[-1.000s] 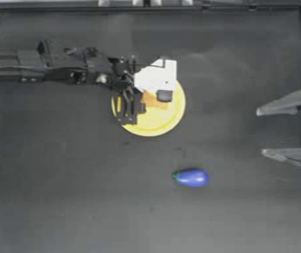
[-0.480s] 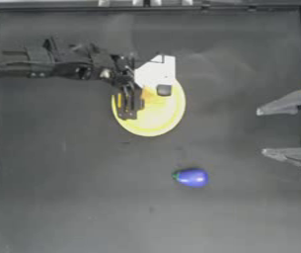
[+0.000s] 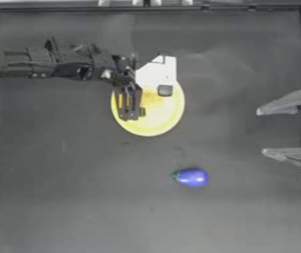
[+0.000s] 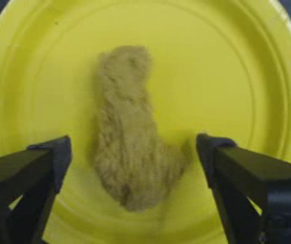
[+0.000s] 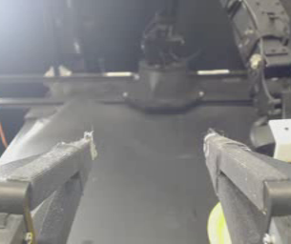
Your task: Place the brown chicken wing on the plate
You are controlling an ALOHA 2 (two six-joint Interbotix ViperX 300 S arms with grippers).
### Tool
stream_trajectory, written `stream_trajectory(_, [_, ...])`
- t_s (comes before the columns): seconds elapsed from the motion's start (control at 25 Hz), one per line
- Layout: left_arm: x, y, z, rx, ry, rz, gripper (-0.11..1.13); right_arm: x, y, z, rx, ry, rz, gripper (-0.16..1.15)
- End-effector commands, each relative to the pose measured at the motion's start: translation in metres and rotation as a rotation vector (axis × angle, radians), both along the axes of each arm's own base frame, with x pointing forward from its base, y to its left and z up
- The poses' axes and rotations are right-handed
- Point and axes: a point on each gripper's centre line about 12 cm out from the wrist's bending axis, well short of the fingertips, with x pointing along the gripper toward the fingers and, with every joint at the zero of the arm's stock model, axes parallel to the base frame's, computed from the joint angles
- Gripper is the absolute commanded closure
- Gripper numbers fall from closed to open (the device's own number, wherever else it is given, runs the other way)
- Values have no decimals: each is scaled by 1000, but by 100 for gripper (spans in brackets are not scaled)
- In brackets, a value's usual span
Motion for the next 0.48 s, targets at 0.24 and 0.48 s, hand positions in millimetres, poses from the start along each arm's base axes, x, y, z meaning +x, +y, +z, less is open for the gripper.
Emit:
stream_trajectory(0.24, [7, 6, 45, 57, -101, -9, 0, 1, 0, 7, -1, -20, -1, -1])
stream_trajectory(0.48, [9, 8, 81, 96, -158, -20, 0, 1, 0, 6, -1, -18, -3, -1])
